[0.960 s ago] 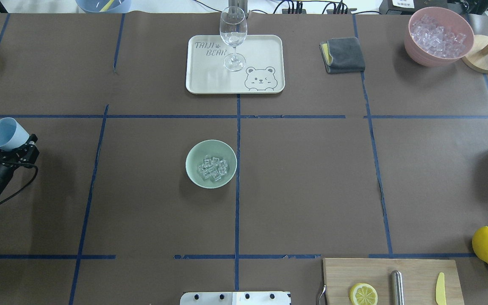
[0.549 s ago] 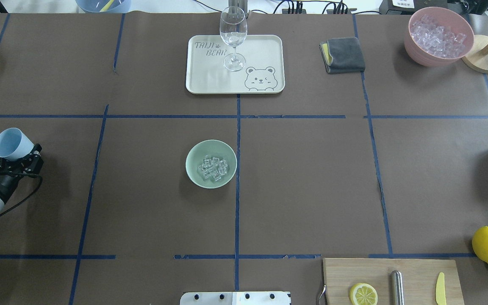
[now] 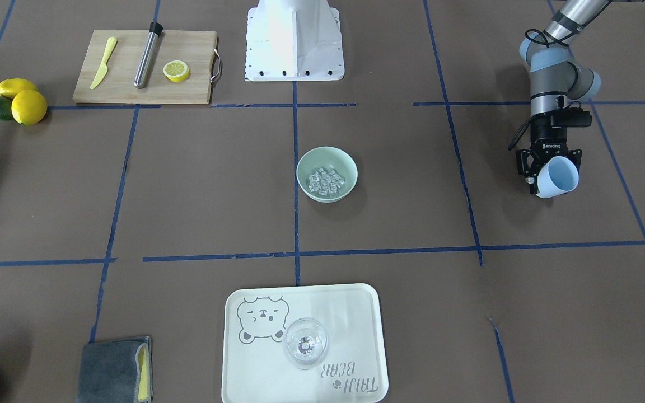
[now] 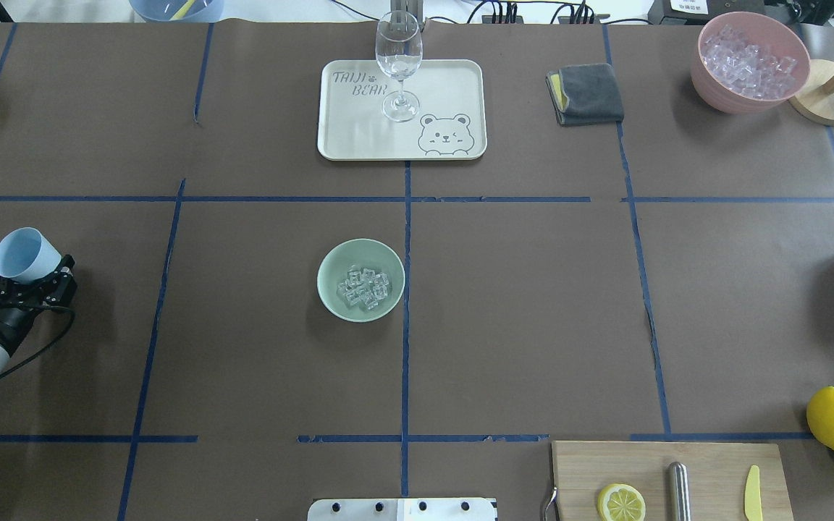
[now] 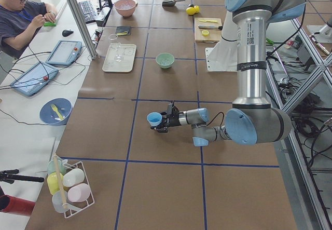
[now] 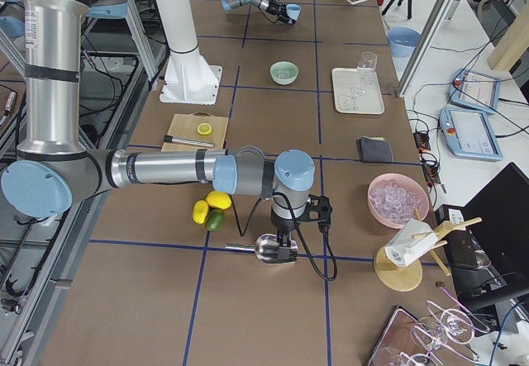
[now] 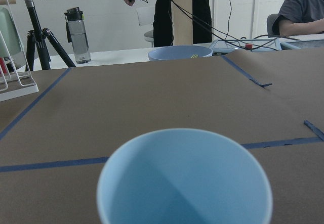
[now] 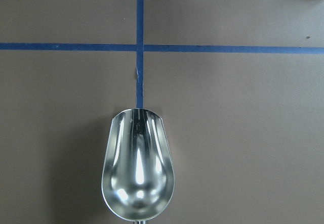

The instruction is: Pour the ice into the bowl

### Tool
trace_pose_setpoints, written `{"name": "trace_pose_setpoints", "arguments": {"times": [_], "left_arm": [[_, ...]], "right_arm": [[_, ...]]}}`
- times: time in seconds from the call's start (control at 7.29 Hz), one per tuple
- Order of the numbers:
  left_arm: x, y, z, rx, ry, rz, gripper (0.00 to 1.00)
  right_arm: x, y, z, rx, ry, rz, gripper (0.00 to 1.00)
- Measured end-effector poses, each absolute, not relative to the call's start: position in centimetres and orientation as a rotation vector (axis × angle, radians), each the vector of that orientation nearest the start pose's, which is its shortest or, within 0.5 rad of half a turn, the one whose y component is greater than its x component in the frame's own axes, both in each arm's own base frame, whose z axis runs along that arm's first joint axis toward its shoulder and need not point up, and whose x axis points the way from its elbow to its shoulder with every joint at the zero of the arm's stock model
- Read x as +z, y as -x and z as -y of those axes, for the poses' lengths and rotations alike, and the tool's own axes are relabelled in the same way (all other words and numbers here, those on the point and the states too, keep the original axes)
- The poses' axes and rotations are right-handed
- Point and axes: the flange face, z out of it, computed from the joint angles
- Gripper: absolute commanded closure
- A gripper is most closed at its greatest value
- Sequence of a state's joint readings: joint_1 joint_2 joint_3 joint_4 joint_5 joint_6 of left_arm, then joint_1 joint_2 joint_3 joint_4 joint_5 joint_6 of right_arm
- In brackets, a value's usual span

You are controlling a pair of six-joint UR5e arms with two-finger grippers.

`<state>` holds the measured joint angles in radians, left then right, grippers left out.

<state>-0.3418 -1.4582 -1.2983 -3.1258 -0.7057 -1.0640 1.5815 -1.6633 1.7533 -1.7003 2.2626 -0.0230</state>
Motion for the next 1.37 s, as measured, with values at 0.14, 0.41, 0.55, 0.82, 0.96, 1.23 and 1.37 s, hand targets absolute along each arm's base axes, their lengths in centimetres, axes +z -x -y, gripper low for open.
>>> {"name": "trace_pose_setpoints", "arguments": {"times": [0.14,0.41,0.55,0.82,0.96,1.23,1.37], "left_arm": [[66.6,-32.0,33.5,-0.361,-1.137,-0.676,0.15],[66.5,-32.0,33.5,-0.365,-1.143,-0.673,0.00],[66.4,-31.8,33.6,-0.376,-1.156,-0.666,0.00],[65.8,-31.5,33.7,-0.406,-1.188,-0.659,0.00],[65.1,-31.1,33.8,-0.439,-1.216,-0.668,0.00],[63.7,-29.9,33.9,-0.528,-1.283,-0.692,0.00],[63.2,-29.3,33.8,-0.553,-1.314,-0.699,0.00]], "right_arm": [[63.1,-7.5,44.7,0.002,0.027,0.692,0.00],[63.1,-7.5,44.7,0.002,0.026,0.691,0.00],[63.1,-7.5,44.7,0.002,0.026,0.692,0.00],[63.1,-7.5,44.7,0.002,0.026,0.692,0.00],[63.1,-7.5,44.8,0.003,0.025,0.692,0.00],[63.0,-7.5,44.8,0.003,0.025,0.692,0.00],[63.0,-7.5,44.8,0.003,0.025,0.692,0.00]]}}
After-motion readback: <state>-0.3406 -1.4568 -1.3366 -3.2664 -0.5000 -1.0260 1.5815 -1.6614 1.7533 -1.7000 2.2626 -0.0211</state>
